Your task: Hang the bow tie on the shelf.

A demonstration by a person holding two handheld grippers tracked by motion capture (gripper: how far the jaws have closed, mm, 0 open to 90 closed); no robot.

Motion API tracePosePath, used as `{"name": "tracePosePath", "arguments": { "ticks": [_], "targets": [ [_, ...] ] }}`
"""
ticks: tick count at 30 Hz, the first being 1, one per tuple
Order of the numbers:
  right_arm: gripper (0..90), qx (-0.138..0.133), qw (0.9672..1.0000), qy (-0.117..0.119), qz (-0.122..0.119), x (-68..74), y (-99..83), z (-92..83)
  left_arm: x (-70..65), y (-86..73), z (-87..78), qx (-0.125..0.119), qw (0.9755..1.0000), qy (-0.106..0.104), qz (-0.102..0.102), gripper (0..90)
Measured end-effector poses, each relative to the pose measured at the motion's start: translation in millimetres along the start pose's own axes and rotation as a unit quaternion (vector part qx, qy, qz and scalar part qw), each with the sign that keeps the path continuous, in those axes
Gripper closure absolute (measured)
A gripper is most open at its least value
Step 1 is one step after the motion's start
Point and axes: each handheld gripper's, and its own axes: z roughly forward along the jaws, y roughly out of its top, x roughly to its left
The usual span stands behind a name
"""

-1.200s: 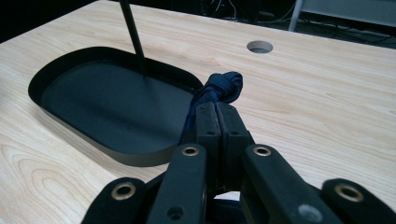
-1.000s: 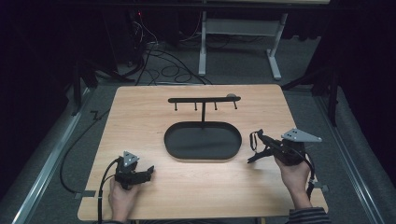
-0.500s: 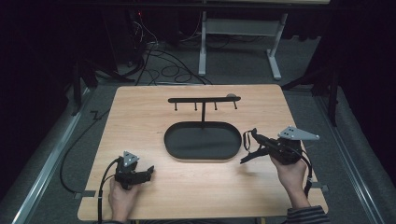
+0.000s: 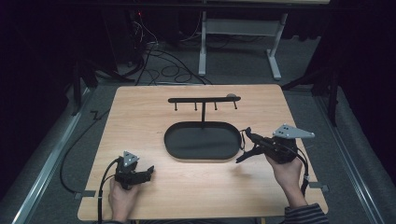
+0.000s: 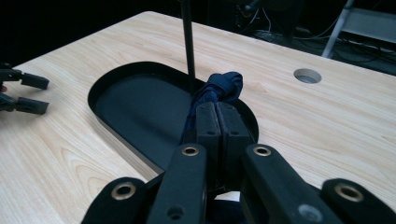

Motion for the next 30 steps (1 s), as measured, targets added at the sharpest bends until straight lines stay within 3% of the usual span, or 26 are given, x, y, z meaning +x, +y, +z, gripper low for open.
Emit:
{"name": "tracePosePath", "arguments": {
  "ticks": [14, 30],
  "targets": [
    [90.0, -0.003, 0.9997, 0.024, -0.006, 8.2, 13.3, 4.5, 0.0, 0.0, 0.0, 0.000, 1.0000, 0.000, 0.000, 18.5],
    [90.0, -0.018, 0.9993, 0.029, -0.018, 10.5, 32.9, 9.4, 0.0, 0.0, 0.0, 0.000, 1.0000, 0.000, 0.000, 18.5]
  ]
}}
